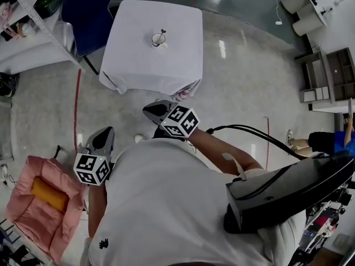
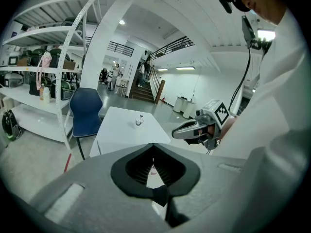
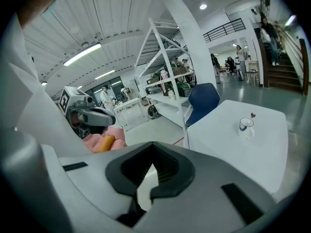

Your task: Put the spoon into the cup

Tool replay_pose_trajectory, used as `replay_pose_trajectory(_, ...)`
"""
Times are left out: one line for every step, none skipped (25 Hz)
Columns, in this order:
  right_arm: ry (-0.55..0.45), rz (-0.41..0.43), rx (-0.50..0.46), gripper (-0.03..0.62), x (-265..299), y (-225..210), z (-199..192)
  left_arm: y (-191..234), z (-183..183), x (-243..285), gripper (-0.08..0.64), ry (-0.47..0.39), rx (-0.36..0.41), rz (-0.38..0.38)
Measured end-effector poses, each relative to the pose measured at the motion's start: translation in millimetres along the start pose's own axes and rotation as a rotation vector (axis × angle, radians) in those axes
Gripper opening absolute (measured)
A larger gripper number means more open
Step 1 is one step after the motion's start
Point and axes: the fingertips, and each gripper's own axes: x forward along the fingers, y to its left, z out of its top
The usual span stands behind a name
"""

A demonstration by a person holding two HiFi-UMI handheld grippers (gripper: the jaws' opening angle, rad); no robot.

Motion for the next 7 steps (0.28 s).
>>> replay_pose_trajectory(-0.001, -0.002, 0.003, 0.008, -1.3, -2.3, -0.2, -1.0, 1.3, 2.5, 0.009, 0.002, 0.002, -0.002)
replay_pose_trajectory(-0.002, -0.003, 0.005, 0.008, -2.7, -4.9, -0.5, -2.0, 2.7, 5.1, 0.009, 0.003, 0.005, -0.004)
replay_pose_trajectory(-0.002, -0.005, 0.007, 0.008, -4.2, -7.7, -1.1, -3.1, 4.1, 7.9, 0.009, 0.004, 0.007, -0.006)
replay_pose_trajectory(-0.002, -0.007, 0.009, 0.008, -5.6, -10.6, -2.1, -4.2, 5.3, 10.9, 0.009, 0.005, 0.01, -0.007)
replay_pose_trajectory(-0.001, -0.008, 0.011, 0.008, -7.1, -13.5, -3.3, -5.3, 6.1, 14.0, 0.009, 0.006, 0.011, -0.009)
replay_pose_trajectory(0.0, -0.009, 0.014, 0.008, -8.5, -16.4, -4.8, -6.6, 6.8, 17.2, 0.009, 0.008, 0.011, -0.011)
replay_pose_trajectory(0.002, -0.01, 0.017, 0.008, -10.0, -19.3, -6.3, -7.8, 7.3, 20.4, 0.009, 0.01, 0.012, -0.013)
